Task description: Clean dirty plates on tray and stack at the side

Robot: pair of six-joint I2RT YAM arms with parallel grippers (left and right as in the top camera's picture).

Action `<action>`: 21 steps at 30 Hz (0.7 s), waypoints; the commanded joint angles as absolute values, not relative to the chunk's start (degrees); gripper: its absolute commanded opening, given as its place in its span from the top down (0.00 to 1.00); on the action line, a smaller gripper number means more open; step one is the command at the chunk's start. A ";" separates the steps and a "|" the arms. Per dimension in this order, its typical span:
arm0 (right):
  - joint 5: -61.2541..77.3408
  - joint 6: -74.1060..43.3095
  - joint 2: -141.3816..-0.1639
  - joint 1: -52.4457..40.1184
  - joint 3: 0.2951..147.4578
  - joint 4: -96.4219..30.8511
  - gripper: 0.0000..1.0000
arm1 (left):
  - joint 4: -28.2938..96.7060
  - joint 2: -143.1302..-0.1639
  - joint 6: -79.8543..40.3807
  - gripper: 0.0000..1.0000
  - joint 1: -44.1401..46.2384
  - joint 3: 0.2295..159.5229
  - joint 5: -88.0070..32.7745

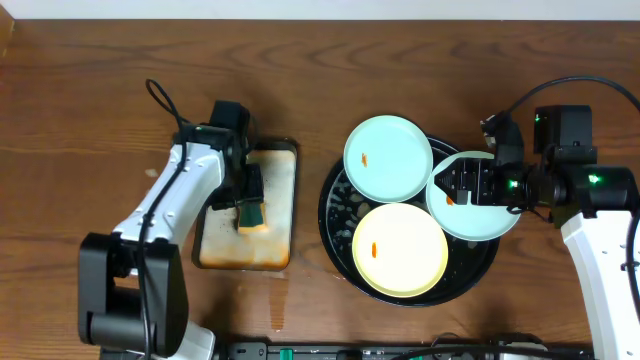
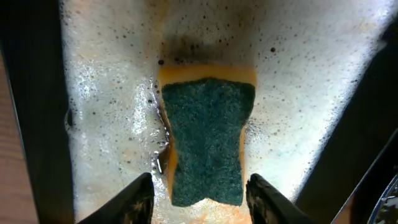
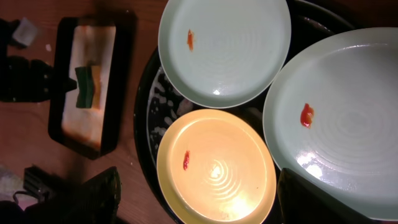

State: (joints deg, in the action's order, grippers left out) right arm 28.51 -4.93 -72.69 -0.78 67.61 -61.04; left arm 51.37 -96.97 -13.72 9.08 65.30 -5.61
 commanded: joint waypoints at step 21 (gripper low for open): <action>28.51 -4.67 -72.77 -0.84 68.55 -61.12 0.22 | 44.25 -96.49 -13.80 0.93 10.07 57.67 -4.95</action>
State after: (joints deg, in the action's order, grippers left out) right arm 28.51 -4.93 -72.69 -0.78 67.61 -61.04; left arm 40.95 -97.71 -13.67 9.98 55.48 -5.61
